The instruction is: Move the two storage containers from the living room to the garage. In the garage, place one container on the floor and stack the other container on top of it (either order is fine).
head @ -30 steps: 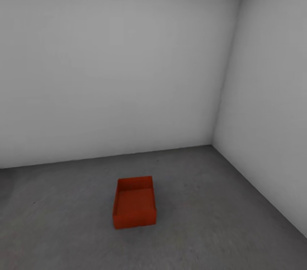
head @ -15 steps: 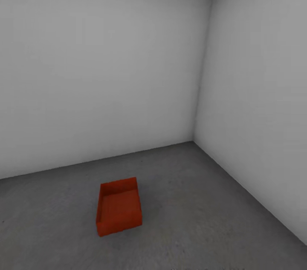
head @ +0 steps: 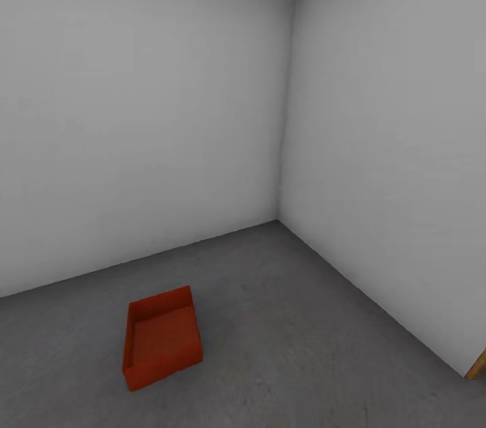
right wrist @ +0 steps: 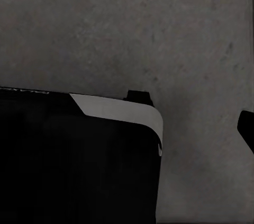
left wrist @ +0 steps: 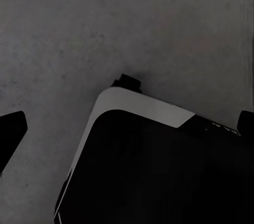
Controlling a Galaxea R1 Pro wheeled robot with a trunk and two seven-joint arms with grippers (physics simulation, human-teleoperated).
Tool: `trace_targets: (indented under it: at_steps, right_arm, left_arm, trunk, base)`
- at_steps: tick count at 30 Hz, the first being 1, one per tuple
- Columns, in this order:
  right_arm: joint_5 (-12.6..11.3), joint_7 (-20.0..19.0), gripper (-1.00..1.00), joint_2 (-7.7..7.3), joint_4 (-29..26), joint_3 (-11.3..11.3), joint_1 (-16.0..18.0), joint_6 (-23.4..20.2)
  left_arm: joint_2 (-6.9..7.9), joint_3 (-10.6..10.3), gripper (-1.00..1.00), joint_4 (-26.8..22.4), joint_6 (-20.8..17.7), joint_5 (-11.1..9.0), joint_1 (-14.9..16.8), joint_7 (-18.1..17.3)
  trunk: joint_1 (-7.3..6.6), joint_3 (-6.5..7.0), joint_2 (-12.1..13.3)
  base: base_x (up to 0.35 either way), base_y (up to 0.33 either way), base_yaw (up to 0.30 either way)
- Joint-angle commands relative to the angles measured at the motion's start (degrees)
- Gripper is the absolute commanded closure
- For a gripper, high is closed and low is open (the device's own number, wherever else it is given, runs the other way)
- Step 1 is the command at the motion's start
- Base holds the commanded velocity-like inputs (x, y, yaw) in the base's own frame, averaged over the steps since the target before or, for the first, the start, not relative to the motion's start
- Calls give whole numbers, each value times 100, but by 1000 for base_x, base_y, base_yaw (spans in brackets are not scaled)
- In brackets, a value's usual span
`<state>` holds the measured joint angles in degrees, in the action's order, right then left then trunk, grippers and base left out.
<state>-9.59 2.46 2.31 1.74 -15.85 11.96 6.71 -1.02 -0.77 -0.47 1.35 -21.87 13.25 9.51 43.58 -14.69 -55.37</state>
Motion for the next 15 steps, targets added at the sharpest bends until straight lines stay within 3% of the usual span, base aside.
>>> trace_targets:
  at_steps: [1,15]
  right_arm:
    - [-55,9,-100,5,19,-49,8,34]
    - [-52,8,-100,40,19,-50,8,154]
  left_arm:
    - [-3,-10,-100,3,14,-31,2,16]
    - [4,-11,-100,10,14,-28,2,16]
  trunk:
    - [0,-7,-5]
    - [0,42,-5]
  base:
    - [0,0,-299]
    - [0,0,-264]
